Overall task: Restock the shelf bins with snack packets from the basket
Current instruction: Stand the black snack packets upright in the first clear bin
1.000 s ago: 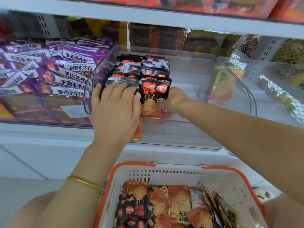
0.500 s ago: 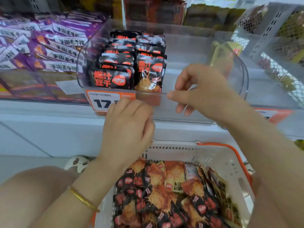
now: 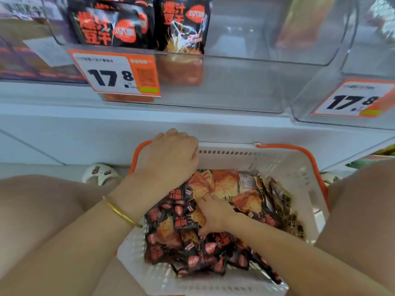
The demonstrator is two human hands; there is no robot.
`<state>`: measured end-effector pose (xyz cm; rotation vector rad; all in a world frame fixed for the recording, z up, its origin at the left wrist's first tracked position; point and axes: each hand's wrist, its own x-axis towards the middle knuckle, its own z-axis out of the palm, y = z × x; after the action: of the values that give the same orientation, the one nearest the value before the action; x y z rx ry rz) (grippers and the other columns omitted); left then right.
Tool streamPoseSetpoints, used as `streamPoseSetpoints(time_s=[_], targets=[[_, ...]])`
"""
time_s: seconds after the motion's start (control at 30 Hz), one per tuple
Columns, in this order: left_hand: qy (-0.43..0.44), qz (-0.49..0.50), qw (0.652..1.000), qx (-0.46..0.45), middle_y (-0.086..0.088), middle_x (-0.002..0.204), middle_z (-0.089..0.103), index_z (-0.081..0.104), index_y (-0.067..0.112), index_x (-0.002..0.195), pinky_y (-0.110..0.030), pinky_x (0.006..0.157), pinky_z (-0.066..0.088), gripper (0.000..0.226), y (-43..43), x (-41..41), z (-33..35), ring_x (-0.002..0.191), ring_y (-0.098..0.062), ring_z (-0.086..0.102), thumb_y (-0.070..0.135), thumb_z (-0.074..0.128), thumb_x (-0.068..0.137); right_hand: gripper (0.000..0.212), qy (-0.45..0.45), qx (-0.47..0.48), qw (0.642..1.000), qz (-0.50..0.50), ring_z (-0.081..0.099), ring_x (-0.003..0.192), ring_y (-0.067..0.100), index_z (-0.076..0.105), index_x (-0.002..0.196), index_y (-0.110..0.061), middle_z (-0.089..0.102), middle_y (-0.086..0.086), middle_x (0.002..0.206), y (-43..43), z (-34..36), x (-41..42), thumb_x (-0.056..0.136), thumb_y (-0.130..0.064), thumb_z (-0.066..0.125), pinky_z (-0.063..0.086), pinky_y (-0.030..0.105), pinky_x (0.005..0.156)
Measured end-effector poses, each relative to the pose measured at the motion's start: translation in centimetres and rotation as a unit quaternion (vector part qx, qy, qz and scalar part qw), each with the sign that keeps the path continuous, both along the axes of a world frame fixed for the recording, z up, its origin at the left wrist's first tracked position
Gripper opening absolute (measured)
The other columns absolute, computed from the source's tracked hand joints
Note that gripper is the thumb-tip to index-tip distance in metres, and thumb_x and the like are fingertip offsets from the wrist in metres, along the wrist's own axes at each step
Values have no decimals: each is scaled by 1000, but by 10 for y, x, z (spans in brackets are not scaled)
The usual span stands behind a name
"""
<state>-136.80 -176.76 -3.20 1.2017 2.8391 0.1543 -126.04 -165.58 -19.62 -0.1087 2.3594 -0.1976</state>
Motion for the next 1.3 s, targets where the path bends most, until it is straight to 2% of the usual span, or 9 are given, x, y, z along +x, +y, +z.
streamPoseSetpoints(time_s=[0.17,0.3,0.53,0.7,0.8,1.0,1.1,1.2,1.3], targets=[[-49,22,998,-41,1,90,60,58,19,102,-32,67,43,24,7,3,-1,82,-18,54,28,38,95,27,8,-90,996,18,54,88,29,61,102,-5,53,9,95,21,28,-10,89,-28,54,46,36,70],[-178,107,972,-114,-1,83,57,59,12,114,-28,64,43,41,4,1,-14,74,-18,58,39,32,100,29,92,-59,994,14,44,63,21,44,67,-13,43,0,65,41,69,-19,95,-21,46,38,32,60],[-404,190,890,94,-13,93,64,44,12,118,-45,71,58,28,9,10,-7,76,-27,70,23,55,94,33,255,-39,966,-19,60,99,25,55,122,-16,62,4,108,41,130,-12,97,-35,46,50,38,77],[-392,171,883,191,-10,120,56,35,17,135,-42,79,57,56,6,9,17,91,-26,66,4,61,87,57,229,-255,912,-225,47,121,13,46,135,-13,52,0,131,47,161,-12,85,-34,67,34,17,96],[-423,96,869,240,-6,106,55,48,20,125,-28,65,58,45,1,5,43,78,-17,63,-1,60,87,46,186,-405,845,-296,60,107,11,54,126,-8,64,3,117,53,177,-18,83,-16,71,46,27,95],[-345,12,841,416,-1,92,65,60,19,113,-19,55,51,34,-15,-14,115,63,-6,61,0,63,85,47,103,-571,753,-310,65,81,11,63,109,-9,69,3,94,60,265,-34,63,-12,73,54,28,72],[-143,23,847,512,3,85,61,58,19,109,-23,70,53,23,-14,-38,140,72,-2,60,16,61,87,29,198,-557,731,-340,64,68,12,65,98,-12,67,4,84,59,319,-66,71,-7,73,56,27,62],[92,68,914,390,-4,109,64,60,13,116,-36,94,44,36,-15,-69,142,106,-19,57,28,45,88,21,341,-515,675,-404,61,71,22,61,96,-7,61,12,84,58,344,-116,79,6,63,59,43,72],[169,79,940,286,-9,116,63,62,12,113,-46,100,39,39,-16,-84,128,115,-30,53,30,39,88,35,350,-423,722,-421,60,71,26,60,103,1,60,14,84,56,333,-156,71,12,68,56,54,76]])
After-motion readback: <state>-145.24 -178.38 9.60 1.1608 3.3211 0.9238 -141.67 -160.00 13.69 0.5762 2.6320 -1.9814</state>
